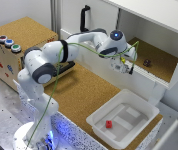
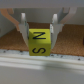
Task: Put the grasped yellow block inside the right cabinet
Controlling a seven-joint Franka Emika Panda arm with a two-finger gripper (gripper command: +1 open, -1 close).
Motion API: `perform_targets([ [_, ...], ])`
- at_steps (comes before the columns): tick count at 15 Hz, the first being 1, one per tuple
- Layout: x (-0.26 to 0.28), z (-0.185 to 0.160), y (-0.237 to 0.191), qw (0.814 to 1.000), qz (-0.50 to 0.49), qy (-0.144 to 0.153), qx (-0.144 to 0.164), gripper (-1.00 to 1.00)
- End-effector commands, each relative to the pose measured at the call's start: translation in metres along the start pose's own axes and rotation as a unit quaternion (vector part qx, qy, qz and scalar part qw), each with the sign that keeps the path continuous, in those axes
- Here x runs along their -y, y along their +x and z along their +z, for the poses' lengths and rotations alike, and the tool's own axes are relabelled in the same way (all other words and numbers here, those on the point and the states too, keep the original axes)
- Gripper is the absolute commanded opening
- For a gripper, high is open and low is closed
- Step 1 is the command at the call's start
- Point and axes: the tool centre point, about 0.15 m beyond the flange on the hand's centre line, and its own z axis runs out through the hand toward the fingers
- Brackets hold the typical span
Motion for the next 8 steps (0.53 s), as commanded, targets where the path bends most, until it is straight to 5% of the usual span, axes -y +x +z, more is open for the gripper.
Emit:
perform_targets([
  [1,-0.021,0.036,0.037,0.999,0.008,0.043,0.013,-1.0],
  [5,-0.031,0.052,0.038,0.999,0.037,0.03,-0.01,-1.0],
  [6,-0.026,0.051,0.039,0.999,0.043,0.03,-0.011,1.0],
  [8,-0.018,0.04,0.034,0.998,0.049,0.016,-0.026,1.0],
])
